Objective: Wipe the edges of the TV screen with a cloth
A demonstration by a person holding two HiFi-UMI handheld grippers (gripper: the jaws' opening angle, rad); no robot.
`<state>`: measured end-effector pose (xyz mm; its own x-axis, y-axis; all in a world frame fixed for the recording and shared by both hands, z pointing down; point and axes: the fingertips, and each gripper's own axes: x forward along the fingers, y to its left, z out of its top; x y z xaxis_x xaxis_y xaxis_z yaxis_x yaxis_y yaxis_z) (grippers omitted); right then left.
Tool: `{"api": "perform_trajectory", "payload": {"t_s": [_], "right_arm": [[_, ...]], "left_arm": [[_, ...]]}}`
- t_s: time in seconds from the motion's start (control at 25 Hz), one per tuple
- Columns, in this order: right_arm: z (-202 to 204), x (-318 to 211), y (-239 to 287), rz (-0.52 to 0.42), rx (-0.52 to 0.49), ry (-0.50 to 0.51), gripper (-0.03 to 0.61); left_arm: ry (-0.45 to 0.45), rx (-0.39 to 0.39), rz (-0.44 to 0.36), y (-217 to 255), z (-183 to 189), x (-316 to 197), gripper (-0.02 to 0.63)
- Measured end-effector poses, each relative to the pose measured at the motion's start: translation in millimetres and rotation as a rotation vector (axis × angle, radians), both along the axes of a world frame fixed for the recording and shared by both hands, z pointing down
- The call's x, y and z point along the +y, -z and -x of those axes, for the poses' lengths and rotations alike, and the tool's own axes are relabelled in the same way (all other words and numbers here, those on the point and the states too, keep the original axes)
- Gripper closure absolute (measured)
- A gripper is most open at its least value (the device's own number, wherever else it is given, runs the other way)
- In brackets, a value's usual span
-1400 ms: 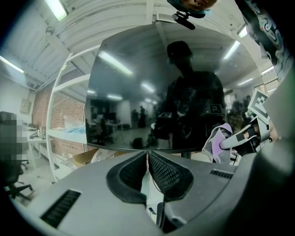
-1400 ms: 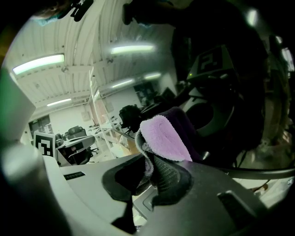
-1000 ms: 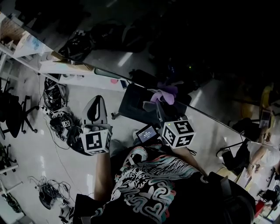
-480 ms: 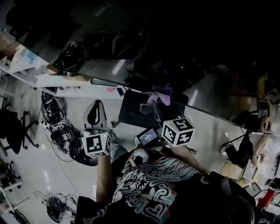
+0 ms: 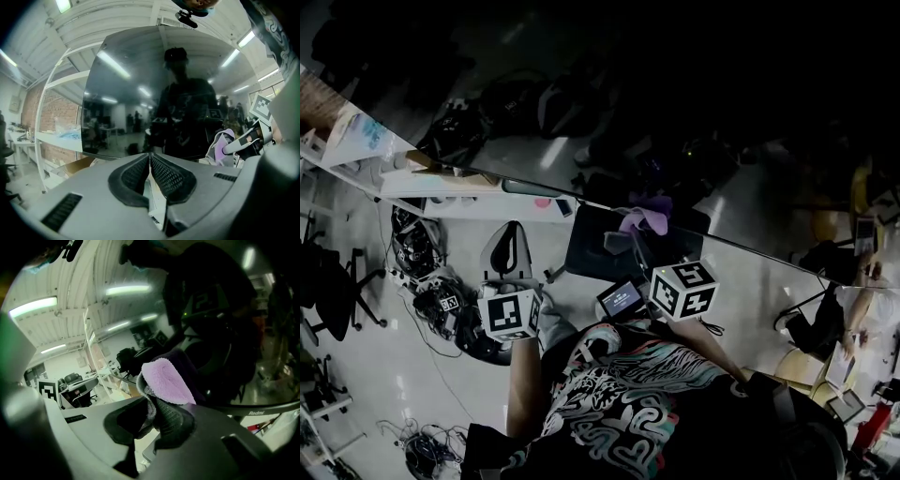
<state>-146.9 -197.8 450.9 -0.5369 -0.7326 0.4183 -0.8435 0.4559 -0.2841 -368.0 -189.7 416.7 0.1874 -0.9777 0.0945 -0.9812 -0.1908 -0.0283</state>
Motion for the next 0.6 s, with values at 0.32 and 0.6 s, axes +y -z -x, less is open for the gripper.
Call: {"api": "perform_trajectory", "payload": {"t_s": [0.32, 0.6], "right_arm": [[16, -4, 0, 0.006, 0.0, -0.015, 0.509], [26, -5, 0, -0.006, -0.002, -0.012, 0.509]], "left_arm": [[-0.032, -0.005, 0.011, -3, 13, -12, 0.588], [-0.072, -0.009, 0.026, -12, 6, -17, 0.588]]}}
